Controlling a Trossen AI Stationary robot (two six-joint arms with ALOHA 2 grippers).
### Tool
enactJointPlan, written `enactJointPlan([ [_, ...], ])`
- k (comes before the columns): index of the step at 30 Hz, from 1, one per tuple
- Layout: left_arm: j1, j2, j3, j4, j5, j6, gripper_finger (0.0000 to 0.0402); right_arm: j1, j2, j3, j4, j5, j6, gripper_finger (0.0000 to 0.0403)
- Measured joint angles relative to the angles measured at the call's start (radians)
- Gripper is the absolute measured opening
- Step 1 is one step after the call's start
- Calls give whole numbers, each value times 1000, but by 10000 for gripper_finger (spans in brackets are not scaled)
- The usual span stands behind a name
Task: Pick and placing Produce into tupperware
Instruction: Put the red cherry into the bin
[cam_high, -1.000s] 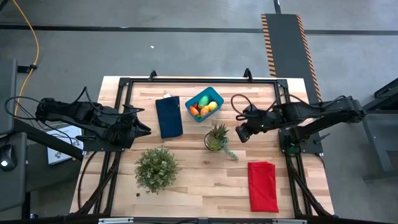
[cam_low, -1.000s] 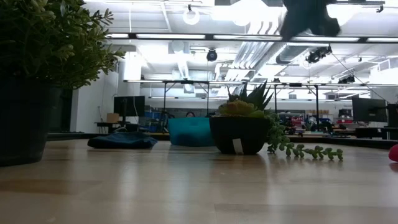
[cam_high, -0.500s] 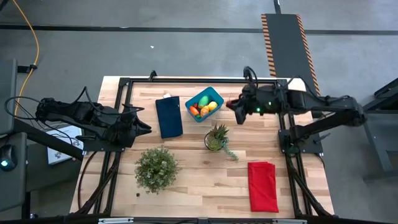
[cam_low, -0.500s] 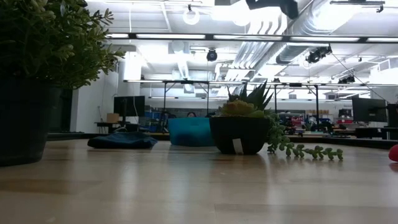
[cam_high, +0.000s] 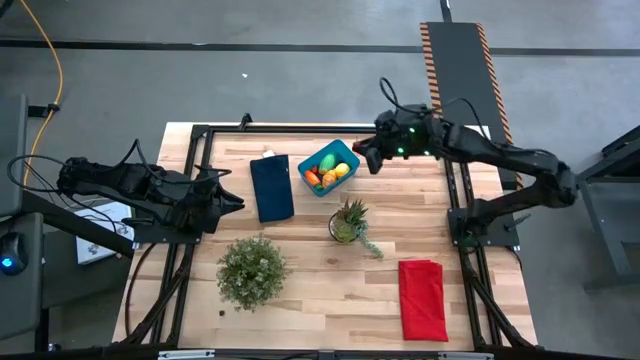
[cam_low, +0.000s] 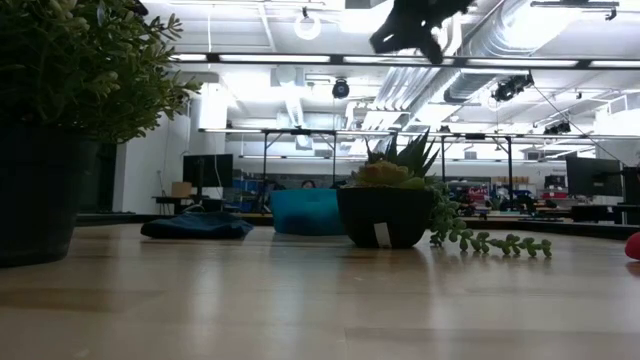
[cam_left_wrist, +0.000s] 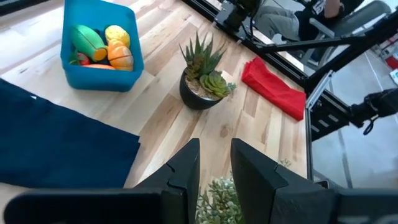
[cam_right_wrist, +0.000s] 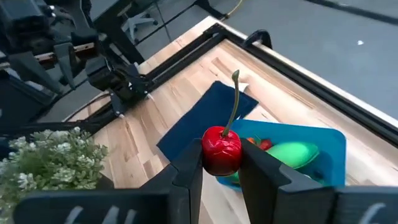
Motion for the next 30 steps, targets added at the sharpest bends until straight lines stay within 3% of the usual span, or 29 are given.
enactJointPlan([
  [4,0,0,0,0,-3,-40,81,-52,86,46,-39,-49,-49,74],
  [12,0,0,0,2,-3,-123,81,-121,332,313,-317,-55,-234,74],
  [18,0,0,0,7,-3,-151,81,-142,477,461,-413,-55,-309,74],
  [30,0,2,0,21,-15,-158,81,-155,674,529,-504,-27,-310,74],
])
